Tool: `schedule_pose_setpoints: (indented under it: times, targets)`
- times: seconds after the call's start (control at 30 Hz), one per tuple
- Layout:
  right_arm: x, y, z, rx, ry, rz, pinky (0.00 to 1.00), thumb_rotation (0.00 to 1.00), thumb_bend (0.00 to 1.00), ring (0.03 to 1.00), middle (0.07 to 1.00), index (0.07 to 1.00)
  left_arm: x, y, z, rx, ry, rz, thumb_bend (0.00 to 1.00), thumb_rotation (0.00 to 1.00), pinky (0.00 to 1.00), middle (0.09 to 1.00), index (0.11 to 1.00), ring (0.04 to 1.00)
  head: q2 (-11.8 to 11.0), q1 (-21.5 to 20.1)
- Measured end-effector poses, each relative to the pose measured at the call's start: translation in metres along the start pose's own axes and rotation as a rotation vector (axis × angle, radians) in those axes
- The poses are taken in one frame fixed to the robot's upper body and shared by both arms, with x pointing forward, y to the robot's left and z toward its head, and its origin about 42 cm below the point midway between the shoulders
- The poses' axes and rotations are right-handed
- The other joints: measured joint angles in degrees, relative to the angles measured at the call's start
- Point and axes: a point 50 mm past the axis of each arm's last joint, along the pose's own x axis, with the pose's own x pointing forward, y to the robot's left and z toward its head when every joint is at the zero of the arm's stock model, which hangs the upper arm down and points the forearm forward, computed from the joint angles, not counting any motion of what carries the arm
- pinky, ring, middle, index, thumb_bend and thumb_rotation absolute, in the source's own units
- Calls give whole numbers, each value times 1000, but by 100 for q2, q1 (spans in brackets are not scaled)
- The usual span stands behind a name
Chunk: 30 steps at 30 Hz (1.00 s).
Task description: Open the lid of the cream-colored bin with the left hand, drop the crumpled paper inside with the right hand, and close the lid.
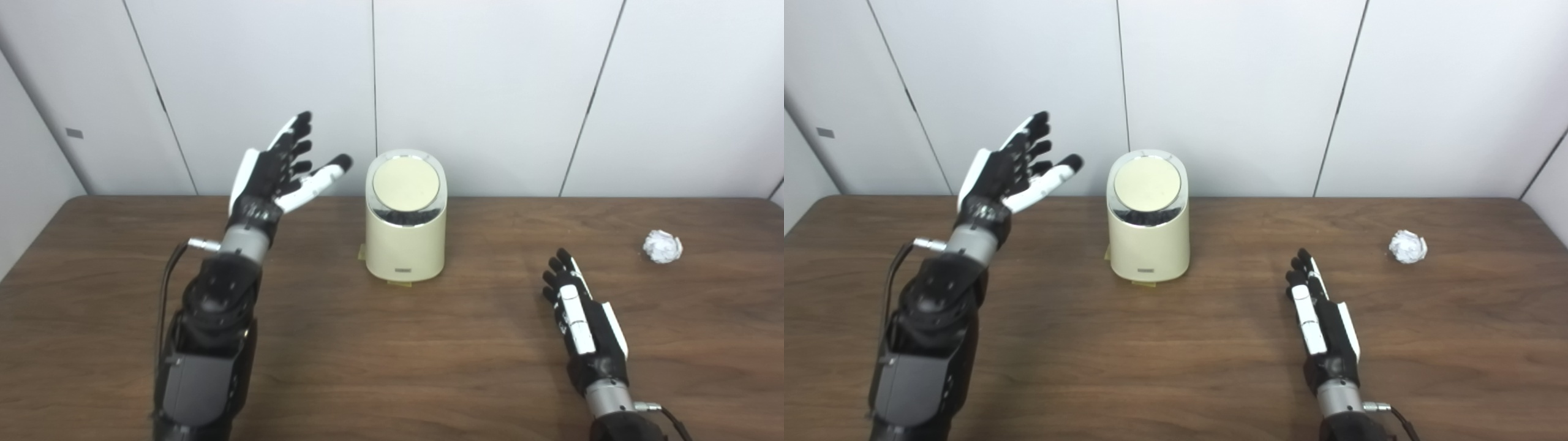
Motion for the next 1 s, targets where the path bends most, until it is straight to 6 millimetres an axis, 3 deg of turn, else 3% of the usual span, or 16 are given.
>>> schedule_pose_setpoints:
  times: [0.33,0.53,0.73,0.87,1.0]
  targets:
    - [0,2,0,-3,8,7,973,902,486,962,973,998,55,-12,22,231,52,-86,872,198,763,975,974,909,0,-26]
    - [-1,3,1,-4,7,9,975,904,491,959,969,993,78,-38,36,286,102,-136,885,93,841,987,983,956,9,-26]
    - [-1,2,1,-3,7,-2,966,888,512,948,956,976,87,-52,39,380,145,-179,882,63,841,1000,987,985,62,18]
    - [-3,1,1,-2,7,-6,969,890,506,950,955,972,93,-56,44,443,152,-191,909,69,743,996,969,954,123,44]
    - [-3,1,1,-2,8,-7,963,906,506,953,962,978,95,-64,47,524,147,-201,929,83,722,1000,960,949,149,61]
